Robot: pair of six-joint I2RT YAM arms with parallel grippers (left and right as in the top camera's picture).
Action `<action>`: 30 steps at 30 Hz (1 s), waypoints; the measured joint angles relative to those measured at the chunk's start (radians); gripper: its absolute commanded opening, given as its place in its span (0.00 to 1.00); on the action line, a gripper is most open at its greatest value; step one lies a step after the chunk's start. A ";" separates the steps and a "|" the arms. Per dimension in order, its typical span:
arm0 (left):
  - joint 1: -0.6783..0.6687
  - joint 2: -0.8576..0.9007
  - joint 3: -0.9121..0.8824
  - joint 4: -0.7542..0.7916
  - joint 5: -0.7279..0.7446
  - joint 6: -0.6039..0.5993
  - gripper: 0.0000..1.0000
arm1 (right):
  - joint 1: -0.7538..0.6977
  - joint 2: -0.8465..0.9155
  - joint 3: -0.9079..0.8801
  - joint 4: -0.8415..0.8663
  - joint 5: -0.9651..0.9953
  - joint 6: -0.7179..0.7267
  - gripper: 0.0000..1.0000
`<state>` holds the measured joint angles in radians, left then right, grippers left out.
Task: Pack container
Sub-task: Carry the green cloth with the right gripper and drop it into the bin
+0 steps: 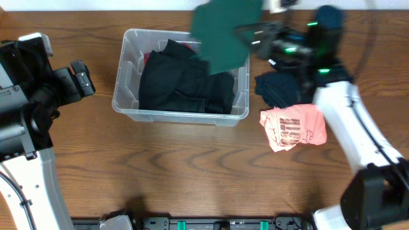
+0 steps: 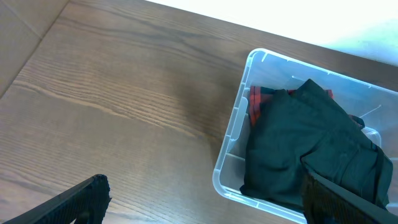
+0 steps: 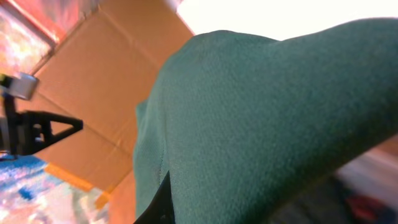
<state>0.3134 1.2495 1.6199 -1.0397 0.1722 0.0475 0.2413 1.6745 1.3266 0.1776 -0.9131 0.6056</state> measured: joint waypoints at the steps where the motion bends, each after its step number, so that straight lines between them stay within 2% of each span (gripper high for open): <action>1: 0.000 0.000 0.000 0.000 0.000 0.000 0.98 | 0.052 0.025 0.000 0.018 0.034 0.013 0.01; 5: 0.000 0.000 0.000 0.000 0.000 0.000 0.98 | 0.210 0.143 0.000 0.122 0.154 0.049 0.01; 9: 0.000 0.000 0.000 0.000 0.000 0.000 0.98 | 0.301 0.257 0.000 0.219 0.285 0.092 0.01; 14: 0.000 0.000 0.000 0.000 0.000 0.000 0.98 | 0.339 0.388 -0.001 0.336 0.425 0.145 0.01; 20: 0.000 0.000 0.000 0.000 0.000 0.000 0.98 | 0.339 0.476 -0.001 0.318 0.485 0.183 0.03; 24: 0.000 0.000 0.000 0.000 0.000 0.000 0.98 | 0.338 0.481 0.000 0.274 0.507 0.167 0.56; 27: 0.000 0.000 0.000 0.000 0.000 0.000 0.98 | 0.336 0.481 0.000 0.257 0.497 0.146 0.82; 28: 0.000 0.000 0.000 0.000 0.000 0.000 0.98 | 0.335 0.480 0.000 0.256 0.488 0.142 0.99; 30: 0.000 0.000 0.000 0.000 0.000 0.000 0.98 | 0.332 0.462 0.000 0.232 0.460 0.124 0.99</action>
<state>0.3134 1.2495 1.6199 -1.0397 0.1722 0.0475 0.5728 2.1365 1.3262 0.4091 -0.4526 0.7300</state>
